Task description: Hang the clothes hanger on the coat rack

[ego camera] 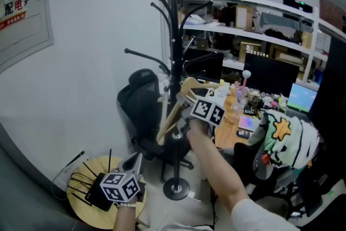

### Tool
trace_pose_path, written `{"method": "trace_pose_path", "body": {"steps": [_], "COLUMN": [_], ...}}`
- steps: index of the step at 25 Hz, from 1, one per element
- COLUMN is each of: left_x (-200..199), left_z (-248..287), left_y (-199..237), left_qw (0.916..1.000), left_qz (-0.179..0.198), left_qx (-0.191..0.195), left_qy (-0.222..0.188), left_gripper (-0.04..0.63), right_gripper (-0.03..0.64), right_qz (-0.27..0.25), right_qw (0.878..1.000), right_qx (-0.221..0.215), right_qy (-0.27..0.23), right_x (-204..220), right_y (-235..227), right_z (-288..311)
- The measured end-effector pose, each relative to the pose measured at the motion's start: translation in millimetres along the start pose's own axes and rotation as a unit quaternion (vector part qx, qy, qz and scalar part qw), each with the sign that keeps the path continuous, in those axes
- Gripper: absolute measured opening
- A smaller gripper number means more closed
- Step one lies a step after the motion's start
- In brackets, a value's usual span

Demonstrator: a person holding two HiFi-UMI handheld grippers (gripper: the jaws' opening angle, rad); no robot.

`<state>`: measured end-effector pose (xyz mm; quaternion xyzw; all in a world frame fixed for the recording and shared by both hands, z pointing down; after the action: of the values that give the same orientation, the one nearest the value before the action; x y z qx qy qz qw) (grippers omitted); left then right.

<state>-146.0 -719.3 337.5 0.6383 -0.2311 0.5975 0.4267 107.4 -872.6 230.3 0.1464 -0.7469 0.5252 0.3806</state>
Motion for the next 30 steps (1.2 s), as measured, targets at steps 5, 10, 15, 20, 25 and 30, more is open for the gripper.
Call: {"method": "trace_pose_path", "body": {"steps": [5,10,15,20,25,30], "left_x": [2,5,6,8,14,17], "left_z": [-1,-2,0,0,-1,-2], "left_y": [4,5,2,1,0,-1], "left_qw": [1.0,0.9999,0.9999,0.9999,0.9998,0.9997], "left_qz": [-0.007,-0.012,-0.013,-0.012,-0.017,-0.021], "left_qx": [-0.004,-0.007,-0.005,-0.005,-0.008,-0.009], "left_qy": [-0.001,0.0,0.0,0.004,0.01,0.013], "left_gripper": [-0.012,-0.012,-0.012,-0.012,-0.012,-0.012], "right_gripper": [0.14,0.138,0.138,0.138,0.14,0.14], "right_qz": [-0.006,0.003,0.014,0.015,0.011,0.007], "right_qw": [1.0,0.999,0.998,0.997,0.996,0.996], "right_qx": [0.02,0.042,0.051,0.062,0.072,0.076], "right_qy": [0.015,0.022,0.034,0.041,0.051,0.055], "right_x": [6,10,17,26,36,40], "right_y": [-10,-27,-41,-51,-57,-60], "right_z": [8,12,14,12,10,11]}}
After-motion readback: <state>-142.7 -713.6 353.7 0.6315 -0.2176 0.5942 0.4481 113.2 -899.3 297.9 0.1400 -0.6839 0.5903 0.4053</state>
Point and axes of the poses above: the fingertips, and each gripper's own axes: z forward along the fingers, y to its left, x out of its underside, the point moved 5 cm from there along -z, backward along the fingers, and after that the axes turned 4 degrees about -x, right-handed, at the moved point
